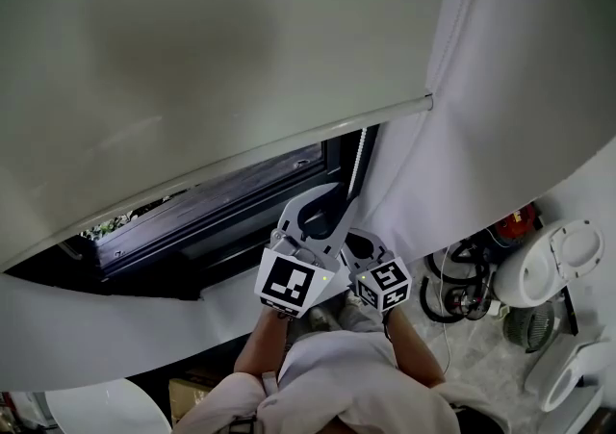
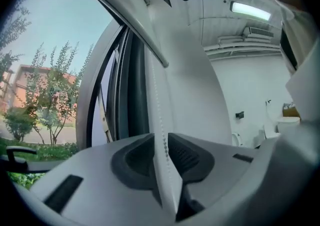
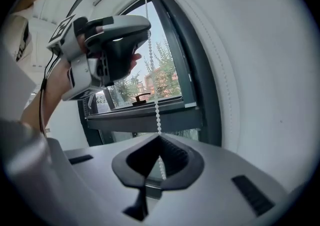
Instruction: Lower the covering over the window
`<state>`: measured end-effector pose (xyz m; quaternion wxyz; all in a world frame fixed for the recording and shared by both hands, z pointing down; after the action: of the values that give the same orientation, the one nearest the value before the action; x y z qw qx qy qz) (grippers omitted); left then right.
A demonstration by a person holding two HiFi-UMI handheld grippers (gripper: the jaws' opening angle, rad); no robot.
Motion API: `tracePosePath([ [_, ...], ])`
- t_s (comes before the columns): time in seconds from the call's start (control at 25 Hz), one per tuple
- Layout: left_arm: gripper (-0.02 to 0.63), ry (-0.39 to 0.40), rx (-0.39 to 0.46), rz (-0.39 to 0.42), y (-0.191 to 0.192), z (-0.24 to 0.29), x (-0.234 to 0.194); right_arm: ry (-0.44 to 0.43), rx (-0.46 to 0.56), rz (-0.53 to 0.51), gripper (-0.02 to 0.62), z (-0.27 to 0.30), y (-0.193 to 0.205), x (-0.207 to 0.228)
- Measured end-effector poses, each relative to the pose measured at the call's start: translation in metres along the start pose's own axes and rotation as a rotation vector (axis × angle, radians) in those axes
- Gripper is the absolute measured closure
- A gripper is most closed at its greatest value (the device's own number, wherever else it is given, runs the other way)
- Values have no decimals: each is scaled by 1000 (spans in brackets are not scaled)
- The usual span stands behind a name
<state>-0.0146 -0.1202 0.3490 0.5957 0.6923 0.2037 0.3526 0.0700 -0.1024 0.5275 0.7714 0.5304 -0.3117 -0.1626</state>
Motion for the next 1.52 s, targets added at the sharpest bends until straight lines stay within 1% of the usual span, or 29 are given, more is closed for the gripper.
tracePosePath([
  [0.12,514,-7,30,48,-13,12,-5,-2,-3,-2,598,1,0,0],
  [0.16,528,-16,33,78,-15,14,-5,-3,-3,-4,598,1,0,-1],
  [0.2,578,-31,31,112,-17,15,-4,-4,-3,-7,598,2,0,-1],
  [0.28,583,-71,23,171,-17,14,-1,-3,-5,-14,598,3,-1,-1],
  [0.36,584,-98,9,189,-14,15,2,1,-23,-22,598,7,-1,1],
  [0.6,584,-121,-14,140,10,15,2,2,-88,-15,598,20,18,7],
  [0.84,584,-139,-46,114,33,12,0,-4,-141,-11,598,33,34,13],
  [0.96,584,-142,-67,79,44,13,1,-6,-166,-8,598,38,41,16],
  [1.08,584,-141,-93,49,58,12,2,0,-191,-8,598,45,54,21],
  [1.32,584,-128,-138,22,82,17,5,10,-260,18,598,51,70,28],
  [1.52,584,-109,-196,-2,103,22,8,27,-320,38,598,53,86,37],
])
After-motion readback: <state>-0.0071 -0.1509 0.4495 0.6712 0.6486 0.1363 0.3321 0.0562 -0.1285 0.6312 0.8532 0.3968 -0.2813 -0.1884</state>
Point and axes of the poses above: the fingertips, and each gripper's own axes: z forward along the fingers, x to its right, y out of its underside, the point moved 7 cm from there along -z, backward along the fingers, and after that the axes turned 7 degrees about z, right-handed, at the moved point
